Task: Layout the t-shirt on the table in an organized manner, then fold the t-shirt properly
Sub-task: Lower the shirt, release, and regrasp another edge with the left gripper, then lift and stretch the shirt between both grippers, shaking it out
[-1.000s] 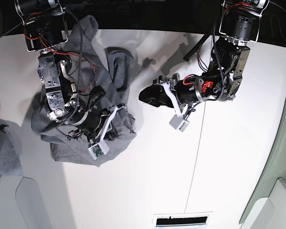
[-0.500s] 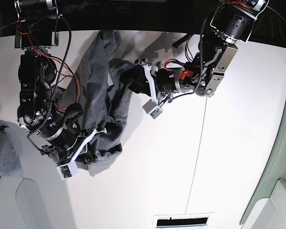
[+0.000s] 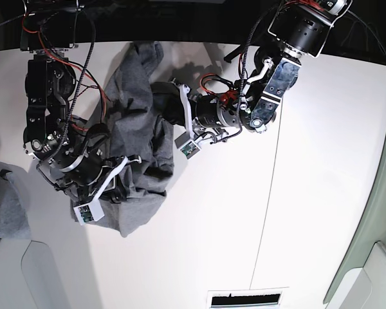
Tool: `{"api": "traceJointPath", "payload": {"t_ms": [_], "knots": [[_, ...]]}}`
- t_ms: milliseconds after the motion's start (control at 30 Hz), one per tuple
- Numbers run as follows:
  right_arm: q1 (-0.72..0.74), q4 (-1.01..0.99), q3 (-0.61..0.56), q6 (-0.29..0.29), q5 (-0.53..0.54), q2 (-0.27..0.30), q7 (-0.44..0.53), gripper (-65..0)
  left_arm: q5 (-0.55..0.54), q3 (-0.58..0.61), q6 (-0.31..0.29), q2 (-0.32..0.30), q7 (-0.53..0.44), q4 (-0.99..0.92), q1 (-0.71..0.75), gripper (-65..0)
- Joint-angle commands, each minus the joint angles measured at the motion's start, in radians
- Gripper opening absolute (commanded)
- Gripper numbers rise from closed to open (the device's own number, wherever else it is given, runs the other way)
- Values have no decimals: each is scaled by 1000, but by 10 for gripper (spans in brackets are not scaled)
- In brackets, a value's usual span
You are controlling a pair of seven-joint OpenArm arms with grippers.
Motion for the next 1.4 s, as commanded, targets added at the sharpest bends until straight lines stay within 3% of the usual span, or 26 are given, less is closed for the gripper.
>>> {"api": "traceJointPath", "payload": {"t_ms": [0, 100, 267, 400, 600, 700, 833, 900, 967, 1033, 1167, 1367], "knots": [[19, 19, 23, 1, 8, 6, 26, -650, 21, -13, 38, -25, 5, 13, -32, -650], [19, 19, 83, 1, 8, 6, 26, -650, 19, -44, 69, -82, 5, 18, -67, -650], [16, 18, 162, 11, 79, 34, 21, -650, 16, -135, 71, -200, 7, 104, -83, -650], [16, 19, 169, 47, 99, 73, 19, -650, 8, -173, 71, -293, 12, 249, -83, -650], [13, 18, 170, 46, 113, 106, -65, -650, 8, -174, 74, -433, 49, 499, -82, -650], [-12, 18, 170, 46, 111, 106, -75, -650, 9, -174, 127, -490, 67, 585, -82, -650], [-75, 11, 173, 42, 105, 117, -68, -650, 7, -173, 129, -528, 100, 647, -71, -650], [-100, 7, 174, 42, 114, 117, -68, -650, 0, -173, 102, -528, 100, 647, -63, -650], [-124, 7, 174, 42, 179, 116, -84, -499, -21, -173, 85, -526, 98, 647, -49, -650], [-148, 7, 174, 51, 264, 116, -95, -422, -30, -173, 87, -522, 95, 647, -41, -650], [-182, 11, 174, 133, 392, 111, -106, -420, -21, -173, 86, -523, 95, 646, -38, -650], [-217, 56, 167, 168, 532, 46, -179, -420, 66, -173, 87, -525, 95, 640, -39, -650]]}}
